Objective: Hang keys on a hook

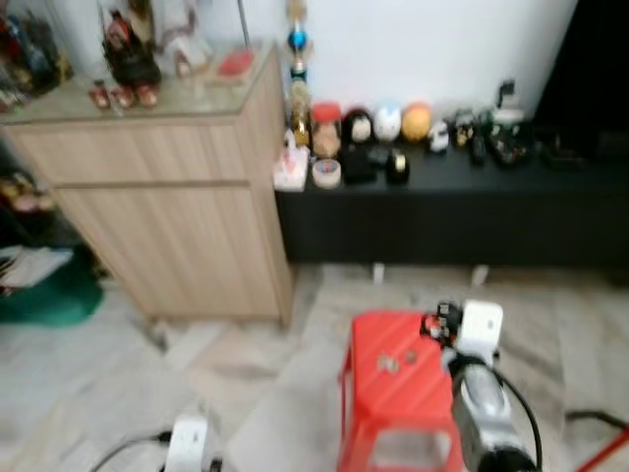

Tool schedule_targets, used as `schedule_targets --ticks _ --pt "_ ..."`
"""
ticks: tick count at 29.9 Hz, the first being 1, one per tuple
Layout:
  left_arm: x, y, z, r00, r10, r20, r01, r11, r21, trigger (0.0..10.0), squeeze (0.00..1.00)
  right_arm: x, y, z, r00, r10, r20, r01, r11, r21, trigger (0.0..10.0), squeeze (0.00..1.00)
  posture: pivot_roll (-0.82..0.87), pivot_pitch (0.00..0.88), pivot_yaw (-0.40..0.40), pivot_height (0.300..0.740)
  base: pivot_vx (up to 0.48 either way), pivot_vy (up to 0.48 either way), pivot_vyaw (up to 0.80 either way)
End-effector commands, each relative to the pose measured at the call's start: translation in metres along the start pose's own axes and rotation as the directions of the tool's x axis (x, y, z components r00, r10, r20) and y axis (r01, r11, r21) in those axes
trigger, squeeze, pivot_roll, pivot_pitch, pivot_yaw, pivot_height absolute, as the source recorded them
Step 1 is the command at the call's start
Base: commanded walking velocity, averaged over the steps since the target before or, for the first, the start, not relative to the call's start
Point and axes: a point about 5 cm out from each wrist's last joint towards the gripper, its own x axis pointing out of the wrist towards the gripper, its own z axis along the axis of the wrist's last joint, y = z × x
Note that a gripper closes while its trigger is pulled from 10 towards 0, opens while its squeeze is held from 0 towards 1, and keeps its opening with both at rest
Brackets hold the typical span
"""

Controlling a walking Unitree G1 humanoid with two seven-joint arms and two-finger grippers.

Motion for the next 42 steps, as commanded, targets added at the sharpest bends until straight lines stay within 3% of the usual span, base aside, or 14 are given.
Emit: schedule_targets --ticks 1,18,25,42 --pt "-0.0006 0.0037 -0.0025 1.0 0.012 -0.01 -0.012 1.0 0.009 10.0 0.0 0.0004 0.0057 0.0002 1.0 0.012 -0.001 -0.012 1.0 0.007 10.0 0.0 -0.03 0.007 0.034 0.74 -0.262 0.0 0.0" --pt "-0.0012 0.0016 -0.0049 1.0 0.011 -0.018 -0.011 1.0 0.004 10.0 0.0 0.0006 0.0057 -0.0008 1.0 0.01 -0.011 -0.01 1.0 0.007 10.0 0.0 -0.03 0.015 0.026 0.74 -0.258 0.0 0.0" --pt "-0.0019 -0.0003 -0.01 0.999 0.004 -0.054 -0.002 1.0 0.029 10.0 0.0 0.0008 0.0037 0.0001 1.0 0.007 -0.008 -0.007 1.0 0.001 10.0 0.0 -0.03 0.015 0.026 0.74 0.0 0.0 0.0" --pt "-0.0024 0.0009 -0.0106 0.999 0.019 -0.046 -0.017 0.999 0.036 10.0 0.0 -0.0023 -0.0003 -0.0069 0.999 -0.013 -0.041 0.013 1.0 -0.006 10.0 0.0 -0.03 0.004 0.02 0.74 0.0 0.0 0.0"
